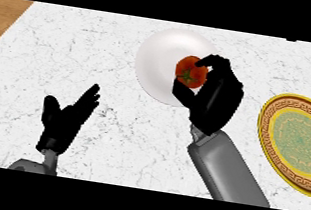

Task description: Pick the tomato from the plate and place it in the plate

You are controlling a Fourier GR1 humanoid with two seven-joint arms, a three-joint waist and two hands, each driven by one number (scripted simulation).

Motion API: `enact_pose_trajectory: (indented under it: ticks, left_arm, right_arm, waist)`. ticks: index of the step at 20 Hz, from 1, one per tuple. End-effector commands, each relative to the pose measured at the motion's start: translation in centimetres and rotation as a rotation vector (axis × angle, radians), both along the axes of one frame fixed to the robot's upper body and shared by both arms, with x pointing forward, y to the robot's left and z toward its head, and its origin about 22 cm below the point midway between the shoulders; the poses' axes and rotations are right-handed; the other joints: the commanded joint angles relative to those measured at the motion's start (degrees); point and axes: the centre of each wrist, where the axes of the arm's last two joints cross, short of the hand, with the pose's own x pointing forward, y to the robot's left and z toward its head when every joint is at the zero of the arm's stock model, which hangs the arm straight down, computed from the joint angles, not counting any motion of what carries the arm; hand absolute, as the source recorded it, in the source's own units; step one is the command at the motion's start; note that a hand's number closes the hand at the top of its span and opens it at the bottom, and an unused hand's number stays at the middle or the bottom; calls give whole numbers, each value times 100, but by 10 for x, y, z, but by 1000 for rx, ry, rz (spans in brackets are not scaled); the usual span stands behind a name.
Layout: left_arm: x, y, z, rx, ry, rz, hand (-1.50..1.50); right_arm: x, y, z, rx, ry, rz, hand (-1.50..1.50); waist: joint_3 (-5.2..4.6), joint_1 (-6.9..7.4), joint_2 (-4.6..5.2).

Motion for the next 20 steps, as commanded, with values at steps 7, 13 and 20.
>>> enact_pose_trajectory:
  ticks: [7, 13, 20]
  left_arm:
    - [-3, 3, -9, 6, 10, 26, 0]
    - [0, 8, -9, -11, 29, 26, 0]
    - [0, 2, -4, -2, 9, 19, 0]
  right_arm:
    - [51, 8, -6, 79, -43, -189, 150]
    - [81, -7, -13, 74, -64, -217, 150]
    - [94, -27, -47, 127, 354, -309, -150]
  waist:
    - [-7, -123, 62]
    - [-4, -260, 66]
    - [5, -48, 148]
